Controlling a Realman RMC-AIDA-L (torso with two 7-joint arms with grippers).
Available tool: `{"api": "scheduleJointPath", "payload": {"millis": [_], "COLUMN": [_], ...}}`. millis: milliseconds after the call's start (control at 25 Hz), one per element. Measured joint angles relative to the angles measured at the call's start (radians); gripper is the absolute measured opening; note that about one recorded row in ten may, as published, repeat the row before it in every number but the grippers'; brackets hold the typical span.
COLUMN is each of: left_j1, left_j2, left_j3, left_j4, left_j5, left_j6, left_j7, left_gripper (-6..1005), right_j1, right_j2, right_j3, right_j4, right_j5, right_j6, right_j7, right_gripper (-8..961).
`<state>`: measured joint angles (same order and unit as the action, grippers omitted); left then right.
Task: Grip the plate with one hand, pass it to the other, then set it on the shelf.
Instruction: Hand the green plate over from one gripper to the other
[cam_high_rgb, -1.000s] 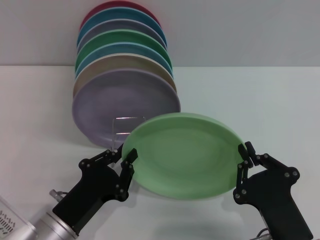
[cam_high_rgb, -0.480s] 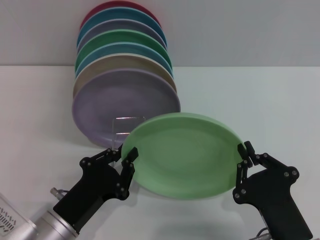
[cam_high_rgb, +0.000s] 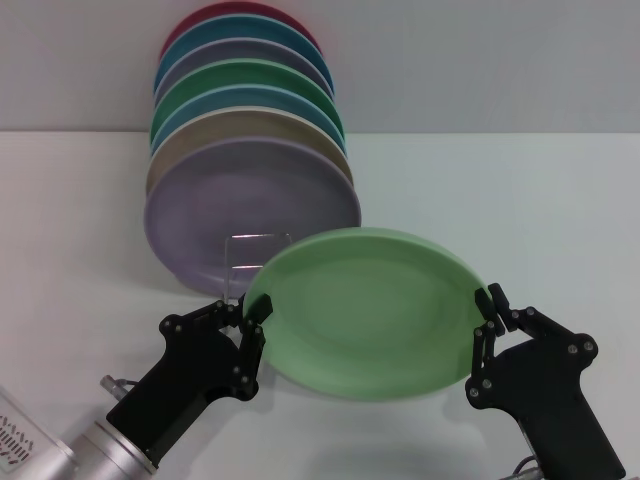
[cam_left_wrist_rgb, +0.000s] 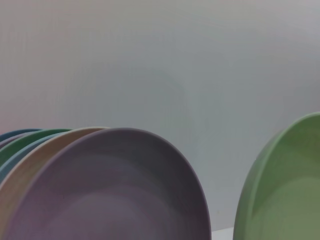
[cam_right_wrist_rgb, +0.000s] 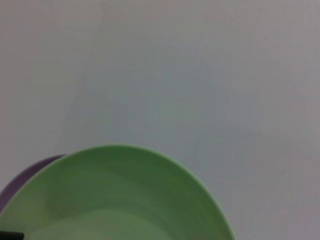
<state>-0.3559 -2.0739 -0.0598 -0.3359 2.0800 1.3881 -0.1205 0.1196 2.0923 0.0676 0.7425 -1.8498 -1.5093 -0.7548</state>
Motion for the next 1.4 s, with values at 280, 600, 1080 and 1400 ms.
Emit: {"api": "scheduleJointPath", "payload": {"millis": [280, 600, 1080, 1400], "left_j1": [0.0, 0.0, 0.011, 0.011], "left_j2": [0.0, 0.003, 0.004, 0.005], "left_j3": [0.0, 0.0, -0.022, -0.023], "left_j4": [0.0, 0.009, 0.014, 0.021], "left_j5": [0.0, 0.002, -0.005, -0.002], "left_j6": [0.0, 0.0, 0.0, 0.006], "left_j7": [0.0, -0.003, 0.002, 0.002], "left_gripper": [74, 62, 42, 30], "right_j1": [0.001, 0.003, 0.011, 0.03], "right_j2": [0.0, 0.0, -0.002, -0.002], "right_j3": [0.0, -0.001, -0.002, -0.009], "right_j4": [0.0, -0.006, -0.017, -0.039], "right_j5": [0.0, -0.004, -0.004, -0.005], "right_j6": [0.0, 0.002, 0.006, 0.013], "right_j7": [0.0, 0.003, 0.011, 0.026], "right_gripper": [55, 75, 104, 124]}}
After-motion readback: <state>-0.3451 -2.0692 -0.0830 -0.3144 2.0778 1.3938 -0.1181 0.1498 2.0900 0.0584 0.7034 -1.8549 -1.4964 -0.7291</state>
